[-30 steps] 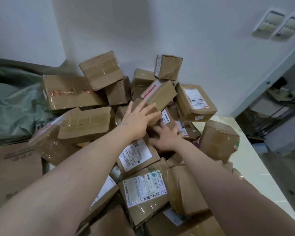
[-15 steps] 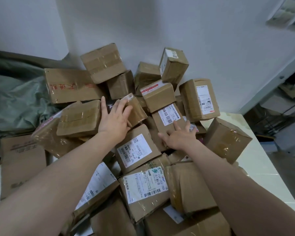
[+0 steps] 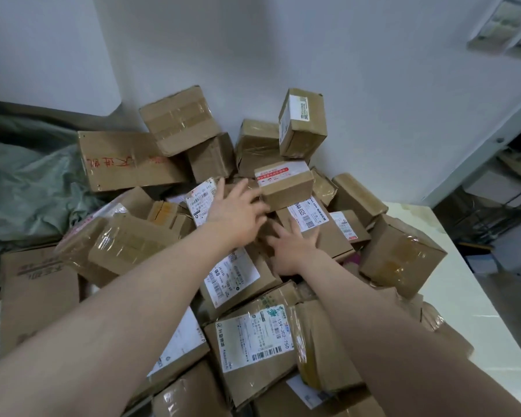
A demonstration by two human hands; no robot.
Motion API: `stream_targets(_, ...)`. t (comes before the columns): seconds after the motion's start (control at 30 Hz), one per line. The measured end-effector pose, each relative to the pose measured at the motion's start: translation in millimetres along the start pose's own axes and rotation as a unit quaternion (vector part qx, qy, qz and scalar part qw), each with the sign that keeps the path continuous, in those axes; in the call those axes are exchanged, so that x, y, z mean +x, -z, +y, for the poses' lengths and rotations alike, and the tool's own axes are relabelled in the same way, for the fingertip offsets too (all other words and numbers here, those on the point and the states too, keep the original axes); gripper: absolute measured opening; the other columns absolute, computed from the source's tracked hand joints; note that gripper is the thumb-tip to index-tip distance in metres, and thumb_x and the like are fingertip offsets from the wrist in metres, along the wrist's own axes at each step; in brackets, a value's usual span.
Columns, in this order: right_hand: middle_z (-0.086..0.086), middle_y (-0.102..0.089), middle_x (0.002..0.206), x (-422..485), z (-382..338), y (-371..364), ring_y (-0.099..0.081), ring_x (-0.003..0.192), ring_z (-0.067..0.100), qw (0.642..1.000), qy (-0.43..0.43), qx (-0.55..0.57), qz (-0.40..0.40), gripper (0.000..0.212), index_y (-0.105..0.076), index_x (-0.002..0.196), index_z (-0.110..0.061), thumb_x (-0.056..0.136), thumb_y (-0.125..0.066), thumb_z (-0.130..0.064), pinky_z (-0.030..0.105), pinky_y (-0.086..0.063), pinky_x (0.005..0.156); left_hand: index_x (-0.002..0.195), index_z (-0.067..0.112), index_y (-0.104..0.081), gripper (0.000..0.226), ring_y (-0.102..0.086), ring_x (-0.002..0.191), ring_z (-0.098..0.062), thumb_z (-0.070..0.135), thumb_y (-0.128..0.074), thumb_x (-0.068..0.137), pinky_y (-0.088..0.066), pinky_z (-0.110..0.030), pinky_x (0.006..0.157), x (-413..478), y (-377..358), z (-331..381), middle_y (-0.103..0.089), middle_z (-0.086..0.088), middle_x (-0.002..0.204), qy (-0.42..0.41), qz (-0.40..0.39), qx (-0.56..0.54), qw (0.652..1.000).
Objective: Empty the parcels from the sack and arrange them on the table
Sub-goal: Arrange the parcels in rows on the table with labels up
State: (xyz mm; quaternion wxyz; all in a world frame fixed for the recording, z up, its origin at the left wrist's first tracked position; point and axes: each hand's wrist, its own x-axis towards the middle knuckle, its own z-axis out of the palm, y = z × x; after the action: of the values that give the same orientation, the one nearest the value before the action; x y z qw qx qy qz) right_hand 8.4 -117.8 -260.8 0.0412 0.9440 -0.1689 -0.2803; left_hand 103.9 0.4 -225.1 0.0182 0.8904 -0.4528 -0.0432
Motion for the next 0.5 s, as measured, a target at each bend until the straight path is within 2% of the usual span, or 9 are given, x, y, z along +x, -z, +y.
stream_targets(0.07,-0.011,0.028,0.159,10,10,-17,0.028,0.144,0.040,0.998,-0.039,0.003,-0.056,0.072,-0.018,0.154,-0.039,0.092,-0.052,-0.023,0.085,0.005,0.097,0.141,0.050,-0.039,0.044,0.010,0.150,-0.024,0.055,-0.026,0.100,-0.002,-0.068,0.113,-4,-16,-10,-0.017,0.009,0.161,0.022,-0.121,0.029,0.992)
stream_targets(0.1,-0.013,0.031,0.157,12,19,-26,0.029,0.143,0.040,0.997,-0.051,0.001,-0.059,0.068,-0.020,0.153,-0.037,0.094,-0.051,-0.024,0.085,0.003,0.097,0.141,0.049,-0.042,0.045,0.012,0.149,-0.025,0.058,-0.028,0.099,-0.005,-0.070,0.112,-8,-21,-19,-0.018,0.007,0.161,0.038,-0.142,0.030,0.989)
stream_targets(0.2,-0.014,0.031,0.158,10,50,-43,0.028,0.145,0.039,0.995,-0.087,0.010,-0.043,0.064,-0.025,0.153,-0.028,0.095,-0.051,-0.030,0.082,-0.002,0.102,0.139,0.038,-0.051,0.052,0.009,0.150,-0.022,0.061,-0.033,0.096,-0.004,-0.070,0.112,-22,-22,-44,-0.021,0.008,0.160,0.060,-0.171,0.066,0.981)
stream_targets(0.33,-0.003,0.012,0.164,3,63,-35,0.019,0.148,0.035,0.990,-0.108,0.077,-0.047,0.063,-0.027,0.153,-0.024,0.097,-0.044,-0.047,0.074,-0.001,0.111,0.146,0.028,-0.043,0.054,0.009,0.150,-0.020,0.051,-0.041,0.097,0.002,-0.066,0.114,-36,-26,-54,-0.021,0.007,0.160,0.072,-0.170,0.125,0.975)
stream_targets(0.4,0.000,0.009,0.164,-3,56,-27,0.017,0.148,0.038,0.987,-0.128,0.088,-0.049,0.061,-0.032,0.151,-0.022,0.097,-0.045,-0.047,0.075,-0.001,0.110,0.143,0.027,-0.046,0.050,-0.001,0.150,-0.022,0.042,-0.049,0.095,0.004,-0.068,0.113,-37,-27,-48,-0.030,0.003,0.157,0.073,-0.162,0.151,0.972)
stream_targets(0.43,0.001,0.007,0.164,-9,52,-22,0.016,0.148,0.038,0.987,-0.122,0.100,-0.039,0.061,-0.034,0.150,-0.023,0.096,-0.047,-0.048,0.075,-0.001,0.110,0.139,0.028,-0.051,0.046,-0.011,0.149,-0.024,0.037,-0.052,0.093,0.006,-0.069,0.112,-36,-24,-43,-0.039,0.000,0.151,0.077,-0.157,0.157,0.972)
stream_targets(0.5,-0.003,0.003,0.165,-23,41,-13,0.012,0.149,0.035,0.988,-0.050,0.145,-0.010,0.062,-0.034,0.150,-0.033,0.094,-0.049,-0.054,0.072,-0.002,0.112,0.125,0.028,-0.061,0.035,-0.036,0.136,-0.026,0.033,-0.054,0.091,0.007,-0.071,0.110,-32,-16,-31,-0.056,-0.003,0.130,0.095,-0.157,0.168,0.969)
